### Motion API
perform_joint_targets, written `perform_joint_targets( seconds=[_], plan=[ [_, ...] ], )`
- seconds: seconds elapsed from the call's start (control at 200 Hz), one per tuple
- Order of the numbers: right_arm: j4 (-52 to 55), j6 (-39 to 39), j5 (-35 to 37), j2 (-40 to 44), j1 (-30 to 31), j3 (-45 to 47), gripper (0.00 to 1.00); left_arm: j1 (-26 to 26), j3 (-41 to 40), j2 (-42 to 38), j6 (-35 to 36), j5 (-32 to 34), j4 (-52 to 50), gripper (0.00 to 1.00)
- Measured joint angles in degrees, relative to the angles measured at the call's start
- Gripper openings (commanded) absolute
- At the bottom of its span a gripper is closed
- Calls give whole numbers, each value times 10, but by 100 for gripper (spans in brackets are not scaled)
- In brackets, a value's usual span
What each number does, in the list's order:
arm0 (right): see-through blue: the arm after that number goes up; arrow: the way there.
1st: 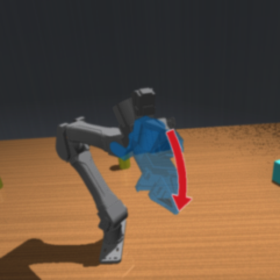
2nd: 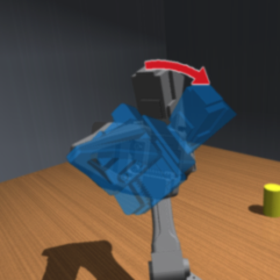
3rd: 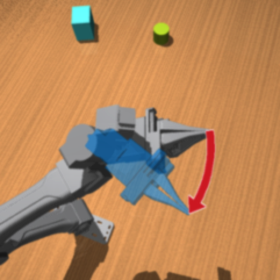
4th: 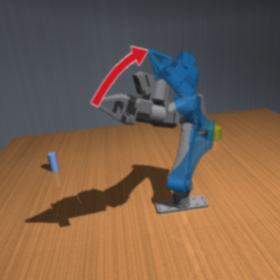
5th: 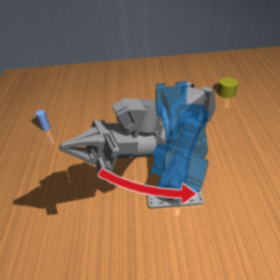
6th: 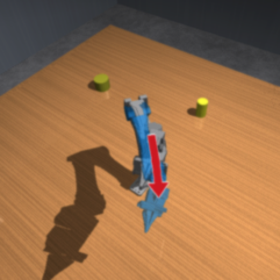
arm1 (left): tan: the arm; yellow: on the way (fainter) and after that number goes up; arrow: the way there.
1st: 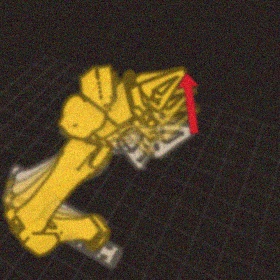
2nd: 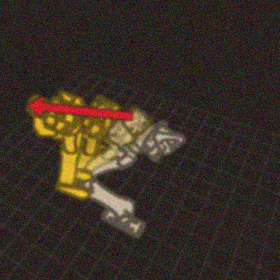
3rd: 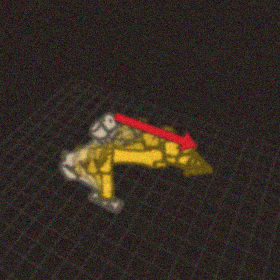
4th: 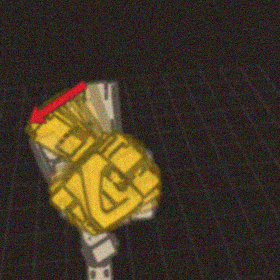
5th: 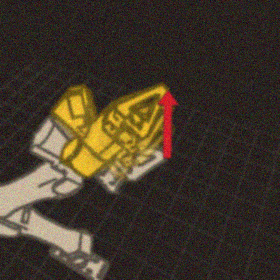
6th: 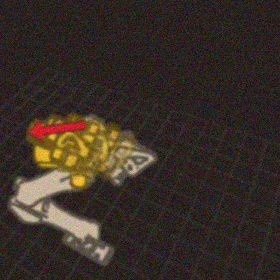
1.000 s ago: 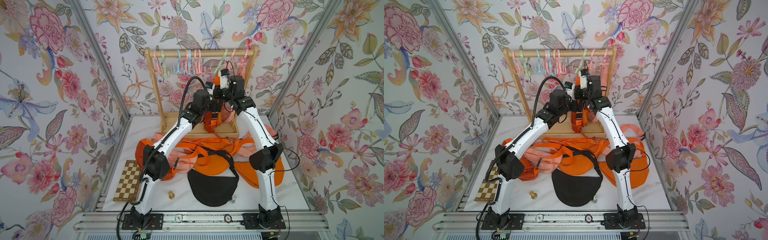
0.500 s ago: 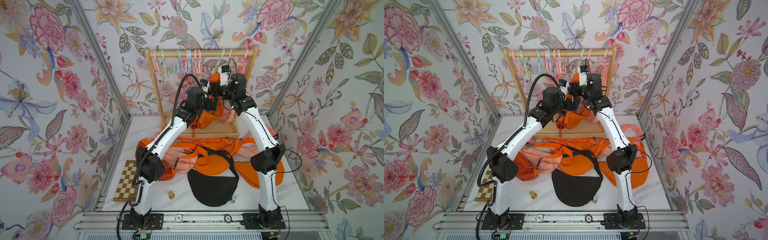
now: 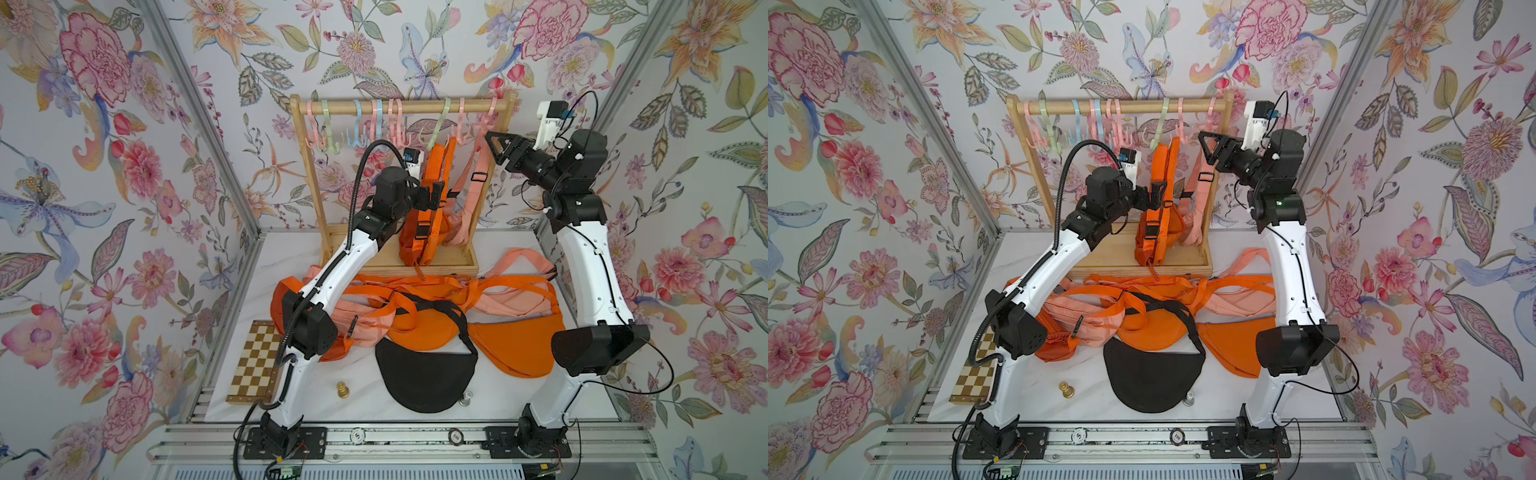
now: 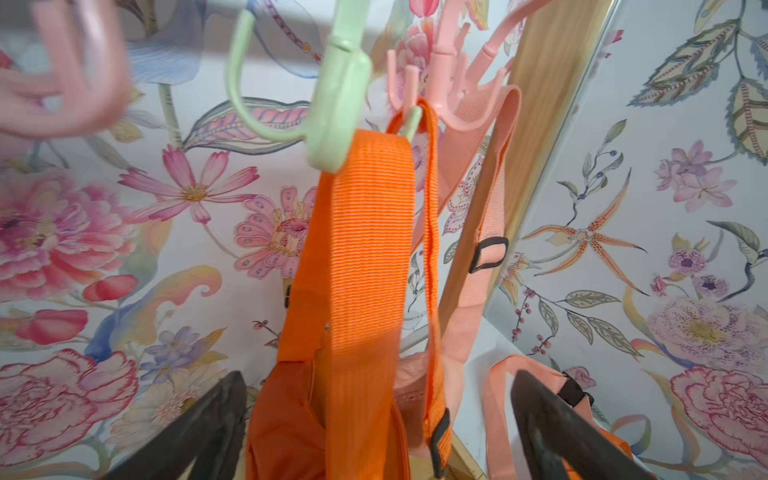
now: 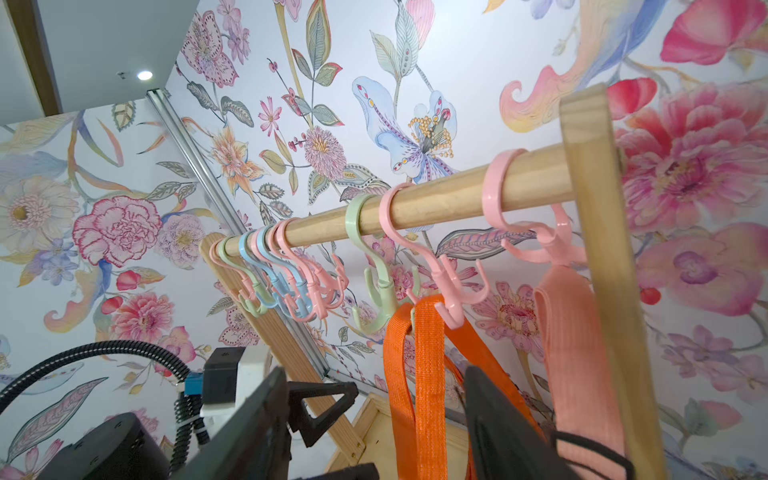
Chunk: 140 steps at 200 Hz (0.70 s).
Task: Take the bag off the hook
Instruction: Pick up the bag from the hook.
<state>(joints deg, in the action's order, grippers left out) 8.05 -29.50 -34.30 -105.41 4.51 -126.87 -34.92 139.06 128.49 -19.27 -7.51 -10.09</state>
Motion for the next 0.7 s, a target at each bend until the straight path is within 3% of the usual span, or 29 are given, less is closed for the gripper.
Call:
perform_joint_targets(
  seconds=[0.19,0.305,0.39,0.46,0.5,0.701],
  plan=[
    [-2,-19,-31,-9,1,25,62,-24,20,40,12,16,9,91],
    [-1,-20,-40,-11,7,30,58,-22,14,43,17,16,36,93],
    [0,-10,-43,-11,20,31,43,-15,14,43,13,3,62,99],
    [14,4,-43,-15,37,25,12,-10,8,42,6,-9,81,100],
    [25,11,-43,-24,48,9,0,-9,-2,38,4,-15,89,99],
    [57,23,-50,-113,92,-106,0,-2,-129,-26,0,-32,113,99]
  ],
)
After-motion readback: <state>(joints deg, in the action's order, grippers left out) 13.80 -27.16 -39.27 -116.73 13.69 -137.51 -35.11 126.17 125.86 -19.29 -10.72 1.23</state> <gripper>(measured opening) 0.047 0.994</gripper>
